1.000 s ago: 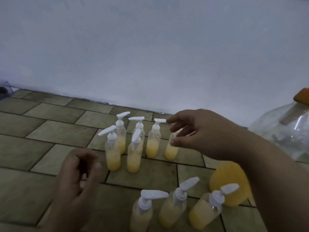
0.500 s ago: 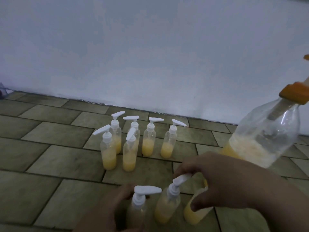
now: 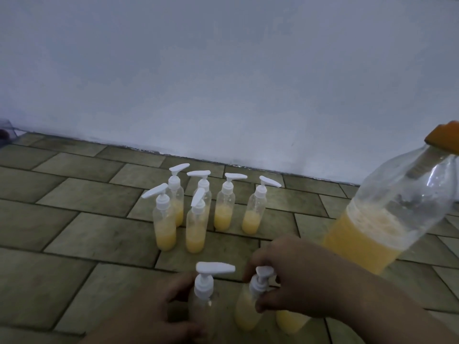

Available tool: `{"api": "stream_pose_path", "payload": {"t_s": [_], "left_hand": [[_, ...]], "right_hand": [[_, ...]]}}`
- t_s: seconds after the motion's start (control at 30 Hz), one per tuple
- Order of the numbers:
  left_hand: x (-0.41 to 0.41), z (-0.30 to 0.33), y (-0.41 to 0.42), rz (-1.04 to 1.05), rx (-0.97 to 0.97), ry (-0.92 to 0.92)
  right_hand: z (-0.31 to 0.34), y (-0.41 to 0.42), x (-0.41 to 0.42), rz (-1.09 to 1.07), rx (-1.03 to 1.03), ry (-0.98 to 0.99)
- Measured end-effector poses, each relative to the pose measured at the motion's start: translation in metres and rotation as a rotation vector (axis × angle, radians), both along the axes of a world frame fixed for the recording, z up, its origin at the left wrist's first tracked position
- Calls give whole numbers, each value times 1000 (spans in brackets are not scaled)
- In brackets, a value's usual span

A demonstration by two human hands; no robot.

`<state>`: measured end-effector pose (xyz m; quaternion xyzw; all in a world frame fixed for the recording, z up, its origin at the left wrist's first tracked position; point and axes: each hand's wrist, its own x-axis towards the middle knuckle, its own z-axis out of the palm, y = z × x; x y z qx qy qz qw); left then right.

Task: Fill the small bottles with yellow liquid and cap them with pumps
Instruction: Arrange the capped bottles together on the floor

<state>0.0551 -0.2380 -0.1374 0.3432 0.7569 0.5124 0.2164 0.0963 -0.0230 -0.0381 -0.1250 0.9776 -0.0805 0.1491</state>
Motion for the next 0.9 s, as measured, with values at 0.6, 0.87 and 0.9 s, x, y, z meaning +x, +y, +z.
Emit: {"api": "stream_pose_path", "payload": {"t_s": [0.6, 0.87, 0.9], "left_hand": [[-40, -23, 91, 521, -38, 207], [-46, -28, 103, 565, -47, 271], [-46, -28, 104, 564, -44, 268]], "right_hand": [[17, 28, -57, -262, 97, 169], [-3, 32, -71, -284, 94, 166], [-4, 33, -72, -286, 84, 174]]}}
